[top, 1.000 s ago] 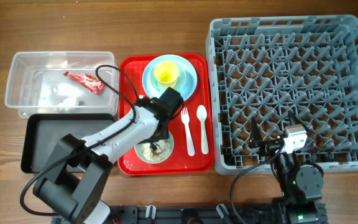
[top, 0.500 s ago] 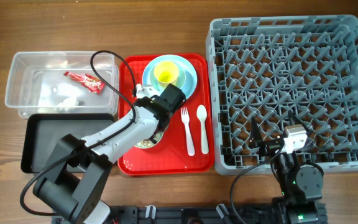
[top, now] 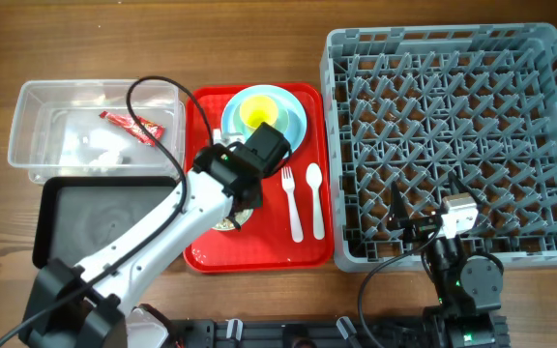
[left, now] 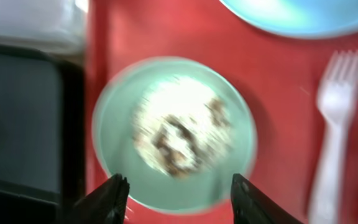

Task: Sort waste into correct bins and load items into the dishwasher rack
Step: 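Grasp the rim of the green rice bowl with the left gripper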

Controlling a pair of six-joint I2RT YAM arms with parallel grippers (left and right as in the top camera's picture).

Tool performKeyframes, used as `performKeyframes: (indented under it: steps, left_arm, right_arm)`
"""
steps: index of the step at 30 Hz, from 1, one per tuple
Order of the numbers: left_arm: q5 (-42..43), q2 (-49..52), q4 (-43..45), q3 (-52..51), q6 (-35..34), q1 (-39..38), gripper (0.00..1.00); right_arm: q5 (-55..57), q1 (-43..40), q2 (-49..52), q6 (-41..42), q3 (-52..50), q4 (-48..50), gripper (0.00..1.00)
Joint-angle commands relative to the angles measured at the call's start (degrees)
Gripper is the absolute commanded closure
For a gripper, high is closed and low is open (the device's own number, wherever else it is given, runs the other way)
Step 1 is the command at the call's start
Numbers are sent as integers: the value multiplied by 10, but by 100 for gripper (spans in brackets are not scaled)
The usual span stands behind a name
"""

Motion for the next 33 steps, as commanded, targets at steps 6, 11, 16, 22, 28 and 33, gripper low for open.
performKeyframes:
  steps: [6,11,16,22,28,33]
  left_arm:
    - [65,3,40,-16,-1,-48,48]
    - [46,3,81,-50,-1,-56,57]
    - [35,3,145,-97,-1,-56,65]
    - [34,3,219,-140,-1,-56,69]
    - [3,3,260,-169,-1,-56,72]
    - [0,3,275,-179,-1,-56,72]
  right_arm:
    - [3,2,-3,4,-1,2,0]
    - [3,2,-3,4,-1,2,0]
    - [3,2,-3,4,-1,2,0]
    - [3,2,-3,4,-1,2,0]
    - [3,2,-3,4,-1,2,0]
    - [3,2,-3,4,-1,2,0]
